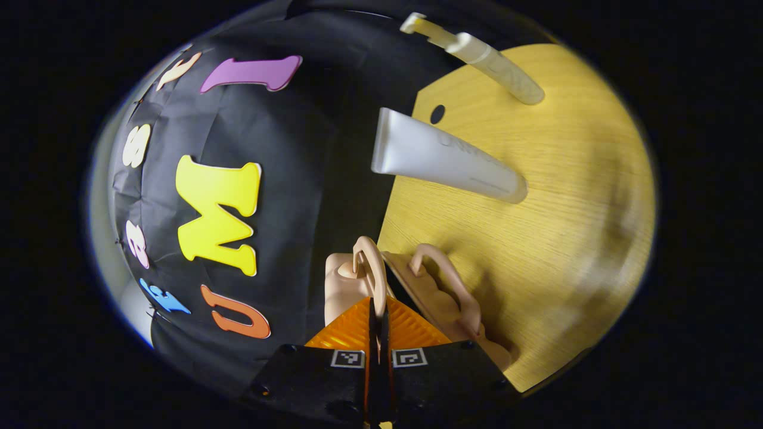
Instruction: First open the suitcase, pack the skin care products into it, and then close the suitcase.
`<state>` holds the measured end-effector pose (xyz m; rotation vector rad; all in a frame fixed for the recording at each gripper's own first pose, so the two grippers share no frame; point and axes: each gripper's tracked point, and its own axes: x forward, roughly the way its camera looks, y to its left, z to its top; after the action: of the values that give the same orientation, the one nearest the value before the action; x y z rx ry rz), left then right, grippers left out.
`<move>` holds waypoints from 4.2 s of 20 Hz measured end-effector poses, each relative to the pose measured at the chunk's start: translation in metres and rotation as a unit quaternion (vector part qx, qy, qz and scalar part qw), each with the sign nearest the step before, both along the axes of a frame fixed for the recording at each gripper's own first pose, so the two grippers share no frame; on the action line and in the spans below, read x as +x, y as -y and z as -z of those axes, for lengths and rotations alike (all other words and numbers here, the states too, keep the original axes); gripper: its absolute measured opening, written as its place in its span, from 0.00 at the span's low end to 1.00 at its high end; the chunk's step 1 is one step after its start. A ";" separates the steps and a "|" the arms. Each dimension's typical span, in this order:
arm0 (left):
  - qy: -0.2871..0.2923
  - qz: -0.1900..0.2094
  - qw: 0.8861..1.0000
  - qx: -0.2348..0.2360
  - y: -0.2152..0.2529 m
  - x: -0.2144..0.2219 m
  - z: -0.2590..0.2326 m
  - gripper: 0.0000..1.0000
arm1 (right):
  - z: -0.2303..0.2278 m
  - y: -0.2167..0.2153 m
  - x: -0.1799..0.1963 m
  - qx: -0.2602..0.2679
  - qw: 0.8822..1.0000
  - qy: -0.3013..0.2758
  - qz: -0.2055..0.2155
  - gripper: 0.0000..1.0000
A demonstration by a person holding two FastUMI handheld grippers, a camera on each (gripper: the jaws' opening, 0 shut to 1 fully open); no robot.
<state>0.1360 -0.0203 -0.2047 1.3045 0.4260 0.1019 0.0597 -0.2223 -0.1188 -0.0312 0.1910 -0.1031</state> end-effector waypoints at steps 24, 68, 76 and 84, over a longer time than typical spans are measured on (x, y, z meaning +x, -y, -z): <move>0.151 -0.033 0.956 -0.251 -0.329 -0.076 -0.149 0.02 | -0.093 -0.299 -0.029 -0.017 0.999 0.040 -0.006 0.80; 0.065 -0.093 0.871 -0.478 -0.256 -0.103 -0.026 0.99 | -0.024 -0.208 -0.045 -0.028 0.998 -0.006 -0.063 0.80; 0.010 -0.030 0.853 -0.522 -0.029 -0.072 0.004 0.99 | 0.001 -0.135 -0.021 -0.020 0.994 -0.020 -0.110 0.80; -0.075 0.019 0.828 -0.556 0.138 -0.014 0.062 0.99 | 0.027 -0.066 -0.002 -0.023 0.993 -0.047 -0.108 0.80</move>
<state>0.1223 -0.1582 -0.2667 0.1542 0.4775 -0.2639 0.0582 -0.1560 -0.1458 -0.1023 0.2773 0.1100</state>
